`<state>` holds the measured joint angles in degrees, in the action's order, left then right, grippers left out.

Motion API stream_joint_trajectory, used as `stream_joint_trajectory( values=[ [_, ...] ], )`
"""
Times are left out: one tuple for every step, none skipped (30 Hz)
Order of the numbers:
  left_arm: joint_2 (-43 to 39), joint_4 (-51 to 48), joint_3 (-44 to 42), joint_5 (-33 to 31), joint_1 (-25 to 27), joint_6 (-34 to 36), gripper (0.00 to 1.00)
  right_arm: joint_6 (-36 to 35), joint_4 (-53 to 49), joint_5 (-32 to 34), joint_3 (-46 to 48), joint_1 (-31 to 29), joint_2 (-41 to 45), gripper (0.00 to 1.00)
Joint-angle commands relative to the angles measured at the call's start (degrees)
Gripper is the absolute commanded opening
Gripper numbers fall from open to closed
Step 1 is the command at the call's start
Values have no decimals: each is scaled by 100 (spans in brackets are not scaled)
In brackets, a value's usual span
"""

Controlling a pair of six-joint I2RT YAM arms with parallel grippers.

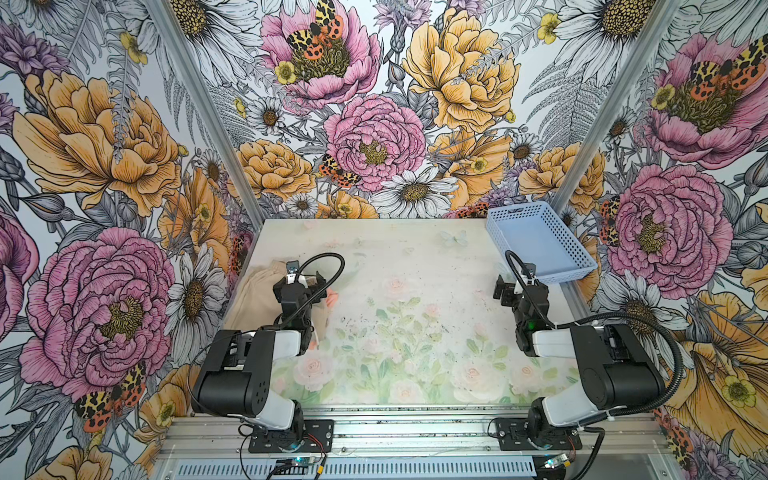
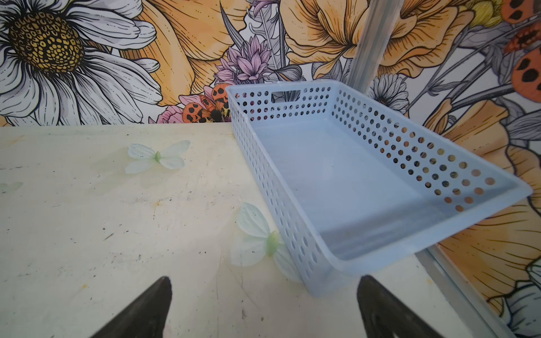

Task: Fold and stack the mixed laundry pile

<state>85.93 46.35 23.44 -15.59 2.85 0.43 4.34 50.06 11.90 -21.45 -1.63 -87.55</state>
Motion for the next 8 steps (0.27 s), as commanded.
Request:
stream_joint_trajectory(
  values=[
    [46,312,-55,-45,-65,-43,99,-82,289,135,65,-47,-49,100],
    [55,322,-57,-49,-69,-43,99,-91,289,130,60,-48,-52,100],
    [59,323,-59,-49,-70,-45,99,-83,279,131,58,-48,-52,100],
    [64,338,-60,-49,-78,-59,99,-83,262,128,54,-48,-52,100],
    [76,357,-68,-45,-73,-52,99,-88,260,123,53,-46,-49,100],
    [75,358,-66,-40,-73,-52,99,-88,261,120,53,-41,-56,100],
    [82,374,-76,-40,-77,-54,99,-83,260,123,57,-40,-43,100],
    [92,429,-97,-32,-81,-65,99,-87,266,120,53,-40,-49,100]
  ],
)
